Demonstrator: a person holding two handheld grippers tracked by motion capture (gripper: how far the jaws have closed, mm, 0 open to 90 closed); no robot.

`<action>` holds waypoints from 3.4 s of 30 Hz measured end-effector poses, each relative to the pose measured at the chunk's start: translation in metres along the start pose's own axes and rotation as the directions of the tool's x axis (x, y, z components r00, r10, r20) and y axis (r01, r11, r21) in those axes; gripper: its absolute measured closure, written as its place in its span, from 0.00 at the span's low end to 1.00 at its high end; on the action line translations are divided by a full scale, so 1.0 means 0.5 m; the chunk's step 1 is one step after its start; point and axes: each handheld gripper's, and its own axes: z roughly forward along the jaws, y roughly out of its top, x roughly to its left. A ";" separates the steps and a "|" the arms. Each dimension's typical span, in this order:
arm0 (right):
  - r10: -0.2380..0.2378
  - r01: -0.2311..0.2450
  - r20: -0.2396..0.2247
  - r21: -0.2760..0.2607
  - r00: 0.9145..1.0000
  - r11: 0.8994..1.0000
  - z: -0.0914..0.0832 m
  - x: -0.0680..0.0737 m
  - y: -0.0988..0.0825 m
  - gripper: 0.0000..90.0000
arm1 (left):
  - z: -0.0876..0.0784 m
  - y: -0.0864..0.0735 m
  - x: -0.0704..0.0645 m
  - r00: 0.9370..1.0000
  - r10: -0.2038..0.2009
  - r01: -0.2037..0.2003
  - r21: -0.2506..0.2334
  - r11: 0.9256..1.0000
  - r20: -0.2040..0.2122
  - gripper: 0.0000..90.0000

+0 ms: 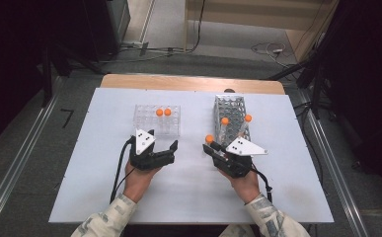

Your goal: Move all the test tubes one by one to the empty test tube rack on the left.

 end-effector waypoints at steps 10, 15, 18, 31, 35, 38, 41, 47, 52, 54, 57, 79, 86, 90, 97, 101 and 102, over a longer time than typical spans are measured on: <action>-0.012 0.013 -0.026 0.027 1.000 1.000 0.021 0.017 -0.012 0.79 | -0.014 0.010 -0.031 0.998 0.015 -0.013 -0.021 1.000 0.064 0.17; -0.018 0.020 -0.038 0.047 0.999 0.999 0.034 0.027 -0.020 0.80 | -0.017 0.011 -0.046 0.995 0.025 -0.023 -0.020 1.000 0.094 0.18; -0.018 0.021 -0.047 0.057 0.999 0.998 0.041 0.031 -0.024 0.79 | -0.017 0.010 -0.057 0.990 0.042 -0.040 -0.020 0.999 0.133 0.22; -0.034 0.042 -0.097 0.086 0.995 0.995 0.062 0.056 -0.033 0.79 | -0.013 0.002 -0.084 0.955 0.088 -0.091 -0.003 0.996 0.284 0.59; -0.036 0.046 -0.109 0.086 0.993 0.995 0.064 0.064 -0.033 0.79 | -0.014 0.002 -0.086 0.952 0.096 -0.098 -0.008 0.995 0.292 0.69; -0.039 0.049 -0.116 0.086 0.992 0.995 0.064 0.068 -0.032 0.79 | -0.014 0.001 -0.086 0.951 0.095 -0.098 -0.006 0.995 0.295 0.72; -0.043 0.053 -0.119 0.084 0.992 0.995 0.064 0.070 -0.032 0.79 | -0.013 -0.001 -0.088 0.951 0.100 -0.103 -0.005 0.995 0.293 0.76; -0.035 0.045 -0.120 0.080 0.992 0.996 0.062 0.070 -0.031 0.79 | -0.014 -0.001 -0.087 0.951 0.106 -0.107 -0.013 0.994 0.292 0.78; -0.037 0.047 -0.124 0.075 0.992 0.996 0.061 0.069 -0.029 0.79 | -0.016 0.001 -0.086 0.950 0.103 -0.101 -0.023 0.995 0.295 0.79; -0.041 0.049 -0.123 0.070 0.992 0.996 0.059 0.069 -0.028 0.78 | -0.018 0.003 -0.085 0.951 0.100 -0.096 -0.030 0.995 0.293 0.79; -0.031 0.040 -0.121 0.072 0.992 0.997 0.057 0.065 -0.026 0.70 | -0.021 0.007 -0.079 0.955 0.097 -0.090 -0.038 0.995 0.280 0.79; 0.027 -0.024 -0.024 0.110 0.999 0.994 0.026 0.009 -0.021 0.35 | -0.026 0.040 0.023 0.995 0.015 -0.009 -0.059 0.998 0.100 0.79; 0.028 -0.025 -0.025 0.104 0.999 0.994 0.022 0.010 -0.019 0.35 | -0.020 0.059 0.052 0.999 0.007 -0.005 -0.066 0.998 0.031 0.79; 0.030 -0.027 -0.023 0.095 0.999 0.995 0.018 0.008 -0.015 0.35 | -0.020 0.070 0.071 1.000 -0.010 0.010 -0.080 0.997 -0.001 0.79; 0.031 -0.029 -0.022 0.095 0.999 0.995 0.019 0.010 -0.015 0.36 | -0.010 0.102 0.102 0.998 -0.023 0.017 -0.091 0.996 -0.057 0.79; 0.035 -0.032 -0.023 0.095 0.999 0.995 0.018 0.008 -0.016 0.36 | -0.003 0.118 0.121 0.997 -0.036 0.029 -0.092 0.995 -0.075 0.79; 0.035 -0.032 -0.023 0.095 0.999 0.995 0.018 0.008 -0.016 0.36 | -0.002 0.121 0.124 0.996 -0.042 0.035 -0.095 0.995 -0.073 0.79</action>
